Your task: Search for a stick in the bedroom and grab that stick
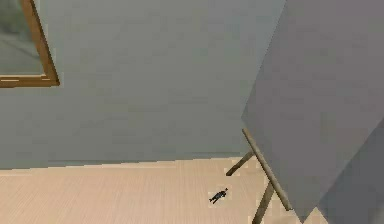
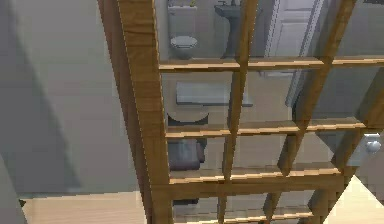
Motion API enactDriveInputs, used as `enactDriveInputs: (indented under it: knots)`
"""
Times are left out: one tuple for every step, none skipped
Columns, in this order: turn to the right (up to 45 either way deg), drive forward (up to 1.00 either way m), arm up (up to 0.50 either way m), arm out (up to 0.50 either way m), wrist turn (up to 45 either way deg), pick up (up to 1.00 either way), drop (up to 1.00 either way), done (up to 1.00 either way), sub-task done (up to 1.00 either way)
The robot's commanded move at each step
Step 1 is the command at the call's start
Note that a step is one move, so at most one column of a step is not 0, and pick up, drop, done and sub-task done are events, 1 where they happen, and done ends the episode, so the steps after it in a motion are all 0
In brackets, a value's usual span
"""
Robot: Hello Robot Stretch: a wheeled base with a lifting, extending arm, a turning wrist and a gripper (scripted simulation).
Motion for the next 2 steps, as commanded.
enactDriveInputs:
  knots:
    - [0.0, 0.15, 0.00, 0.00, 0.0, 0.00, 0.00, 0.00, 0.00]
    - [-45.0, 0.00, 0.00, 0.00, 0.0, 0.00, 0.00, 0.00, 0.00]
